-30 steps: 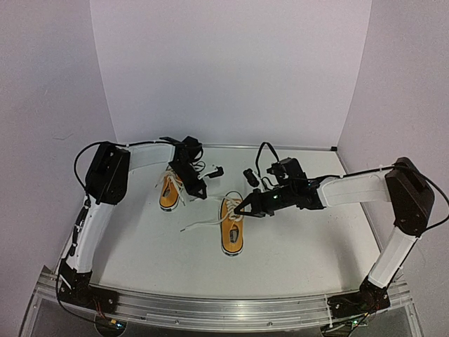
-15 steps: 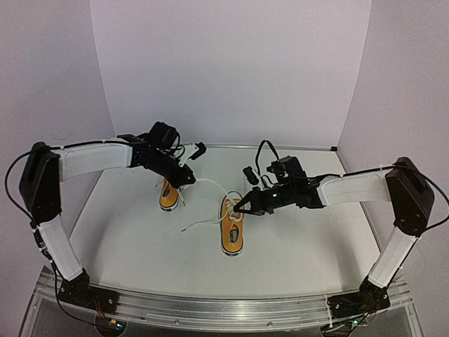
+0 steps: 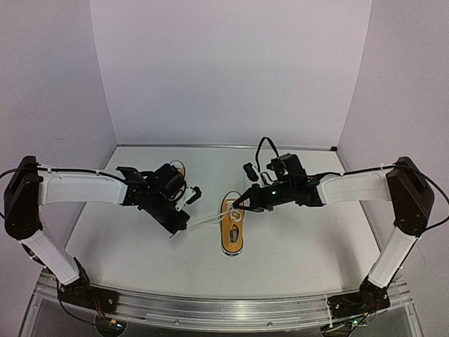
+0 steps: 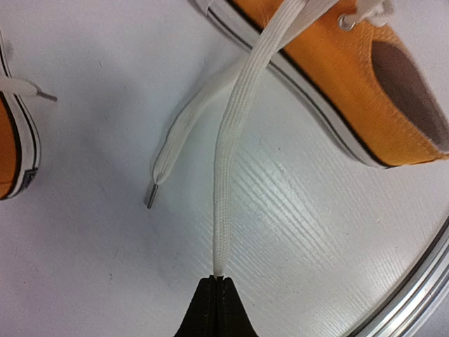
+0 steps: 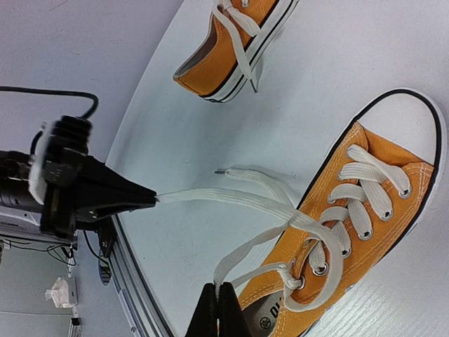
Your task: Tie the shoes
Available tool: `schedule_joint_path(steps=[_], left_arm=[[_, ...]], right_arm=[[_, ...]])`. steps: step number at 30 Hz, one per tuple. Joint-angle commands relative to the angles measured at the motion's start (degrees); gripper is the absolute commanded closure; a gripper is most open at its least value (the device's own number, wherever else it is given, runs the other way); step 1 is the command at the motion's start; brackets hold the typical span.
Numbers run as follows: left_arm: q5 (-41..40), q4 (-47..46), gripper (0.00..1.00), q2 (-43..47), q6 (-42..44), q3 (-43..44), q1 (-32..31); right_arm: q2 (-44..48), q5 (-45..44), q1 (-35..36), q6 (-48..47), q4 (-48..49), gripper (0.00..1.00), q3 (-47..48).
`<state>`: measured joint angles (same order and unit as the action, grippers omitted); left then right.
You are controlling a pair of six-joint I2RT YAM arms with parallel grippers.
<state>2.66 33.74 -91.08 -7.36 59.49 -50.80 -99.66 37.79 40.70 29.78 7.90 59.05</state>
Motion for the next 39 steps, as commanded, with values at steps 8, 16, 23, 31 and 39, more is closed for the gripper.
schedule_joint_path(steps=[8, 16, 23, 31, 39], left_arm=[[21.6, -14.27, 1.0, 0.64, 10.63, 1.39, -15.96], [25.41, -23.55, 1.0, -8.06, 20.65, 9.61, -15.79], [29.71, -33.17, 1.0, -16.96, 24.04, 17.87, -12.44], [34.62, -31.62, 1.0, -26.38, 28.27, 28.64, -9.85], [34.24, -32.77, 0.99, -29.1, 30.16, 30.58, -8.97]], right_arm=[[-0.98, -1.27, -0.86, -1.64, 1.5, 1.0, 2.48], [-1.45, -0.36, -1.24, -2.87, 1.5, 1.0, 3.62], [-1.27, 0.64, -1.82, -3.56, 1.5, 1.0, 3.93], [-1.07, 0.89, -2.06, -4.13, 1.59, 1.0, 3.37], [-1.49, 1.56, -2.95, -4.57, 1.68, 1.0, 3.31]])
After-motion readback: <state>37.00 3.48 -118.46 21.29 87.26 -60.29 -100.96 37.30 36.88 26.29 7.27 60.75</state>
